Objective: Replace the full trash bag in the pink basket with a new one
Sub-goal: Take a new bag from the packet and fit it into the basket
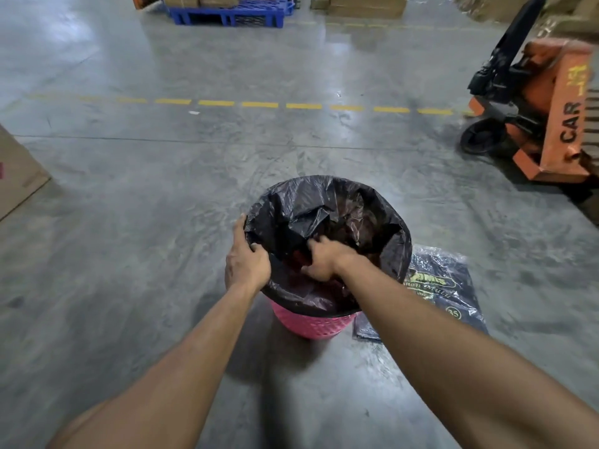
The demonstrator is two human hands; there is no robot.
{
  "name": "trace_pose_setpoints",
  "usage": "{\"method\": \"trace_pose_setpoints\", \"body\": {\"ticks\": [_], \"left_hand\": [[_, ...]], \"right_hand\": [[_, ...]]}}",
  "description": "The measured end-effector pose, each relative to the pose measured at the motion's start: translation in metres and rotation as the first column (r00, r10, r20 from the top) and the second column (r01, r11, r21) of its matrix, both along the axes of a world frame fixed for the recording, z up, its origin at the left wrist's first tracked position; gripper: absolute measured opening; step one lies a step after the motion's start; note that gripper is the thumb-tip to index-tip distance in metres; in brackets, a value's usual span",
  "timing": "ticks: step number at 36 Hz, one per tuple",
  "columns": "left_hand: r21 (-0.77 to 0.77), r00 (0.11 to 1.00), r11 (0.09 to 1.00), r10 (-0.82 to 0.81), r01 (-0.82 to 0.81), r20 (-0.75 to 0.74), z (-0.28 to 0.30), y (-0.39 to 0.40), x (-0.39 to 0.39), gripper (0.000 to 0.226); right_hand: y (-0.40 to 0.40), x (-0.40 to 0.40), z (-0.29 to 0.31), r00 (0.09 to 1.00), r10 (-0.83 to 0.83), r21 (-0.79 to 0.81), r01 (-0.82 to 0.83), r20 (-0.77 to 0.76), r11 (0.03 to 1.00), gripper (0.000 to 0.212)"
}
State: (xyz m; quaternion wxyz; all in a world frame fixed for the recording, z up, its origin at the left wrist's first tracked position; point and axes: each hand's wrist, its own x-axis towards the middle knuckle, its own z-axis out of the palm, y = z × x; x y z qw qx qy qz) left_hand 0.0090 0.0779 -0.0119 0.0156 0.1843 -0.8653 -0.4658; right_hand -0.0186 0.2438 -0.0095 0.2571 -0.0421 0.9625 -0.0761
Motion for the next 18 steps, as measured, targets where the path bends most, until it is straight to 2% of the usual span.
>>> {"method": "trace_pose_setpoints", "body": {"ticks": [2, 4, 5, 7, 9, 11, 13, 14, 15, 16, 18], "left_hand": [[-0.01, 1.0, 1.0, -0.007, 0.007, 0.002, -0.003, -0.001, 0.0, 0.068], [-0.027, 1.0, 1.0, -0.016, 0.016, 0.008, -0.005, -0.002, 0.0, 0.068], [-0.033, 1.0, 0.999, -0.016, 0.017, 0.014, -0.005, -0.002, -0.001, 0.068], [-0.044, 1.0, 0.999, -0.013, 0.014, 0.022, -0.007, -0.003, -0.002, 0.067], [-0.041, 1.0, 0.999, -0.016, 0.017, 0.022, -0.007, -0.002, -0.002, 0.068], [-0.032, 1.0, 0.999, -0.016, 0.016, 0.016, -0.007, -0.003, -0.002, 0.068], [-0.033, 1.0, 0.999, -0.02, 0.021, 0.024, -0.006, -0.004, -0.002, 0.068], [-0.035, 0.999, 0.999, -0.026, 0.027, 0.028, -0.006, -0.004, -0.002, 0.069], [-0.035, 0.999, 0.999, -0.026, 0.028, 0.037, -0.01, -0.005, -0.003, 0.07], [-0.04, 0.999, 0.999, -0.033, 0.034, 0.034, -0.007, -0.004, -0.002, 0.071], [-0.046, 0.998, 0.998, -0.05, 0.052, 0.045, -0.005, -0.003, 0.0, 0.072]], "right_hand": [[-0.009, -0.013, -0.038, 0.955, 0.028, 0.05, -0.045, 0.294, 0.998, 0.06], [-0.008, -0.017, -0.059, 0.85, 0.002, 0.093, -0.06, 0.527, 0.994, 0.053], [-0.006, -0.019, -0.06, 0.833, 0.0, 0.101, -0.067, 0.553, 0.993, 0.052], [-0.003, -0.028, -0.074, 0.868, -0.013, 0.067, -0.023, 0.496, 0.997, 0.05], [-0.008, -0.023, -0.054, 0.889, 0.029, 0.041, -0.054, 0.456, 0.998, 0.05], [-0.006, -0.013, -0.016, 0.95, 0.101, 0.019, -0.111, 0.294, 0.994, 0.052], [0.007, 0.004, 0.025, 0.994, 0.105, -0.054, -0.104, 0.014, 0.993, 0.05], [0.019, 0.013, 0.042, 0.99, 0.053, -0.115, -0.069, -0.129, 0.991, 0.047], [0.031, 0.024, 0.054, 0.96, -0.02, -0.179, -0.032, -0.279, 0.983, 0.044], [0.046, 0.033, 0.058, 0.893, -0.111, -0.228, 0.01, -0.435, 0.974, 0.041], [0.074, 0.054, 0.06, 0.676, -0.358, -0.341, 0.165, -0.644, 0.925, 0.038]]}}
